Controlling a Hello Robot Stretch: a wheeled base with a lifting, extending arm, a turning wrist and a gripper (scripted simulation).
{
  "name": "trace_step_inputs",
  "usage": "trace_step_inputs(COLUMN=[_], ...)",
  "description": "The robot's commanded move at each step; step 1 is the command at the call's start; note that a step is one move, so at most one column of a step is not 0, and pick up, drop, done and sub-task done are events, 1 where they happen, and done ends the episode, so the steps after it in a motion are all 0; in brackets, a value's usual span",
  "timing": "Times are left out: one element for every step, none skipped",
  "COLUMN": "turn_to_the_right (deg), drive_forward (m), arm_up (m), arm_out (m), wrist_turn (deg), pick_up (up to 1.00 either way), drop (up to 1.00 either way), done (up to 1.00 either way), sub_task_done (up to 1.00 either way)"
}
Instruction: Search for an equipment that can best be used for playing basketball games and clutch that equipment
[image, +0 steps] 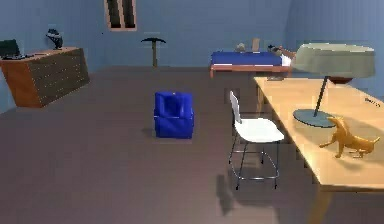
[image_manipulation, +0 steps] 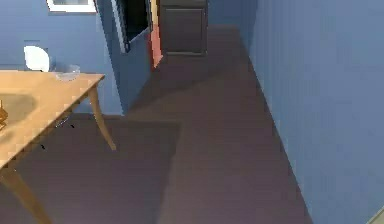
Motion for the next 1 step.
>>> trace_step_inputs(turn_to_the_right=[0.0], drive_forward=[1.0], arm_up=[0.0], arm_out=[0.0], wrist_turn=[0.0], pick_up=[0.0], drop=[0.0], done=[0.0], sub_task_done=[0.0])
